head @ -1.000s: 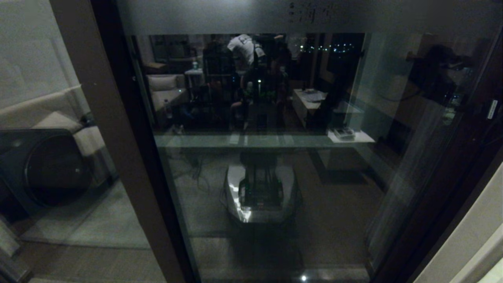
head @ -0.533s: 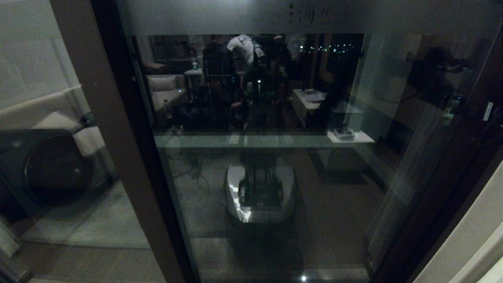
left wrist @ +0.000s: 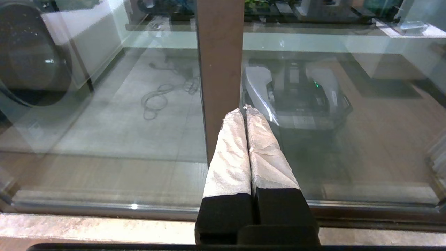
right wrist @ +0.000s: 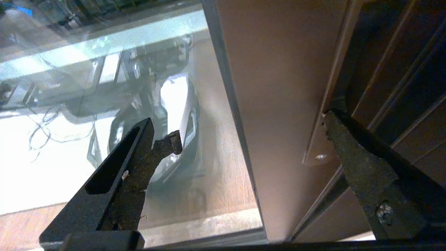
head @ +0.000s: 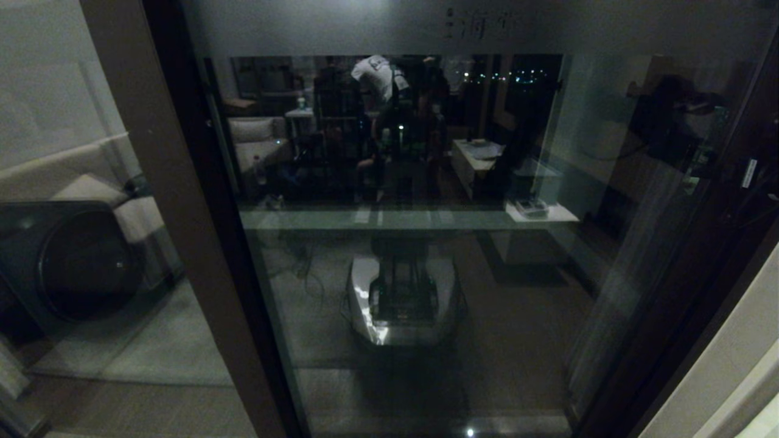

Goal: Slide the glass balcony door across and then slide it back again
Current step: Open the slid door

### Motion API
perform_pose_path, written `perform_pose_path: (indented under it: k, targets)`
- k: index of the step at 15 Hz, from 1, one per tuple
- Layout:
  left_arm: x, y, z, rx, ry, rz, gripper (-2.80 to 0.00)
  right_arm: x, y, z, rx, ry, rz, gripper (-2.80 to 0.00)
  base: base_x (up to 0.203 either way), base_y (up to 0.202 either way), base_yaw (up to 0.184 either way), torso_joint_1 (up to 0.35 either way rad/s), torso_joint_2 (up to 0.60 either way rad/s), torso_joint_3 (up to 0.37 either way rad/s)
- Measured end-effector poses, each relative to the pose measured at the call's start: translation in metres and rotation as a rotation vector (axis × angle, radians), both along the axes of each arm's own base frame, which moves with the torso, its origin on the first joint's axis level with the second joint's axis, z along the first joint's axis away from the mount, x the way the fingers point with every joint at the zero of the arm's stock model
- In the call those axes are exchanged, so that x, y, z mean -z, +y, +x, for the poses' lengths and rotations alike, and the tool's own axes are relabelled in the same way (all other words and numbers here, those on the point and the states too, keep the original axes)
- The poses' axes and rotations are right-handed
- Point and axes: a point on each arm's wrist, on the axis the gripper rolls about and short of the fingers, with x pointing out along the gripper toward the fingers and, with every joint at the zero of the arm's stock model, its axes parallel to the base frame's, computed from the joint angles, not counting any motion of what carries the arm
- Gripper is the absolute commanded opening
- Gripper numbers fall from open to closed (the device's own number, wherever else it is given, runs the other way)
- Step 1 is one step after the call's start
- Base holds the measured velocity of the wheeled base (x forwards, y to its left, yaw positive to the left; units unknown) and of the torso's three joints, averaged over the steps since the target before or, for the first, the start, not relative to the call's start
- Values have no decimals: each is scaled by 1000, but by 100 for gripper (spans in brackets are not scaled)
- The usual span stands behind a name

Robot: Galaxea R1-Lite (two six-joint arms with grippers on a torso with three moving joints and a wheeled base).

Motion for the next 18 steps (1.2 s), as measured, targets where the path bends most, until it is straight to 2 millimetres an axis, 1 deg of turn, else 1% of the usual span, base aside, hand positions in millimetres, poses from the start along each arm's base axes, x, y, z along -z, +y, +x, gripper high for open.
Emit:
perform_pose_path:
  k: [9,13,18]
  targets:
    - [0,0,0,0,0,0,-280,1,-3,3,10,-20,-7,0,0,0,0,0,0,0]
    - [0,0,0,0,0,0,-280,1,-4,11,24,-88,47,0,0,0,0,0,0,0]
    - [0,0,0,0,0,0,-280,6,-1,18,14,-86,60,0,0,0,0,0,0,0]
